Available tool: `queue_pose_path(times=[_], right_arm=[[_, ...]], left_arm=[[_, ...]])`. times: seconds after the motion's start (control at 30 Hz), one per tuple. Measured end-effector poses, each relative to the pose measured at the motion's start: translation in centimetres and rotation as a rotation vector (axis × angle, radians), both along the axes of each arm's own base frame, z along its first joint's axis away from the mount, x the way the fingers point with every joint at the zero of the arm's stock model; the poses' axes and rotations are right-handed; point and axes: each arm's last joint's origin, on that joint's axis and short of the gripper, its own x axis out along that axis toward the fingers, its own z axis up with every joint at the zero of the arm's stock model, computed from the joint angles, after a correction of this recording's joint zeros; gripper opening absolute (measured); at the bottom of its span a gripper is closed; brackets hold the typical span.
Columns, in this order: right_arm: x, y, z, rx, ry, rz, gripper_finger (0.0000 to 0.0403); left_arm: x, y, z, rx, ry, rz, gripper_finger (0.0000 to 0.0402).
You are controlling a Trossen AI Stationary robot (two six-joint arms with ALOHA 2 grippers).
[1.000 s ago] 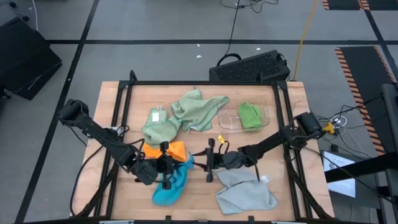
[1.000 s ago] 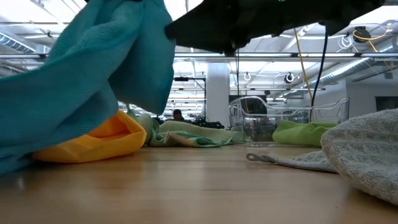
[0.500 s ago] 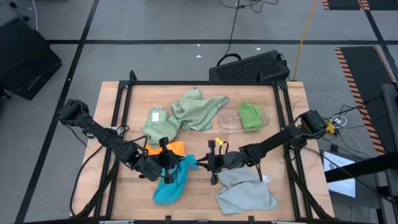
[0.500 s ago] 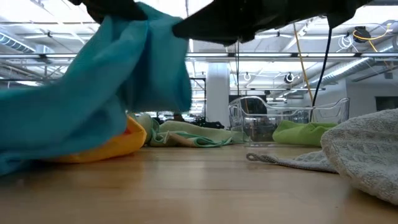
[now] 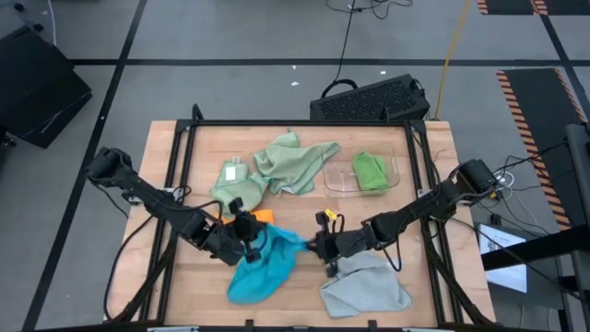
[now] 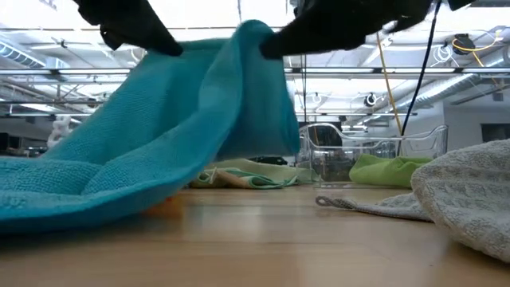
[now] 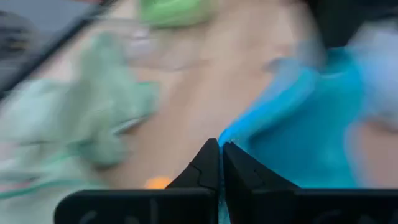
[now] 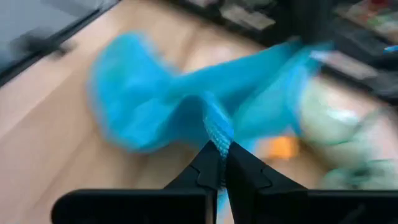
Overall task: Fold microfiber towels
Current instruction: Fold the blue microfiber cloth
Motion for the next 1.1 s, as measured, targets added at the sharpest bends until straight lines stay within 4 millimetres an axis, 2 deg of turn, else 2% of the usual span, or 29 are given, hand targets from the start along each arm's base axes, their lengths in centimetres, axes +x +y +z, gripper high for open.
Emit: queue_pose_path(times=[0.17, 0.33, 0.47, 0.6, 0.73, 0.9, 1.1], right_arm=[[-1.1, 0.3, -0.6, 0.017, 0.134, 0.063, 0.0037], [-2.4, 0.3, -2.1, 0.092, 0.290, -0.026, 0.0087], [-2.9, -0.2, -2.7, 0.151, 0.370, -0.142, 0.0143], [-2.4, -0.5, -2.3, 0.175, 0.297, -0.224, 0.0197], [-1.7, -1.4, -1.4, 0.195, 0.191, -0.315, 0.0230], [-0.2, -2.3, -0.6, 0.274, 0.064, -0.344, 0.0244], [0.8, -3.6, 0.0, 0.320, 0.011, -0.311, 0.0245]], left_arm=[[0.2, 1.6, -0.2, 0.042, 0.027, 0.084, 0.0005], [1.1, 2.7, -0.1, -0.016, 0.033, 0.072, 0.0013], [1.8, 2.4, 0.2, -0.043, -0.003, -0.006, 0.0008], [2.3, 1.6, 0.5, -0.046, -0.051, -0.079, 0.0008], [2.4, 0.9, 0.2, -0.037, -0.048, -0.111, 0.0015], [2.2, 0.1, -0.2, -0.037, -0.034, -0.131, 0.0005], [1.9, -0.6, -0.2, -0.032, -0.037, -0.163, 0.0014]])
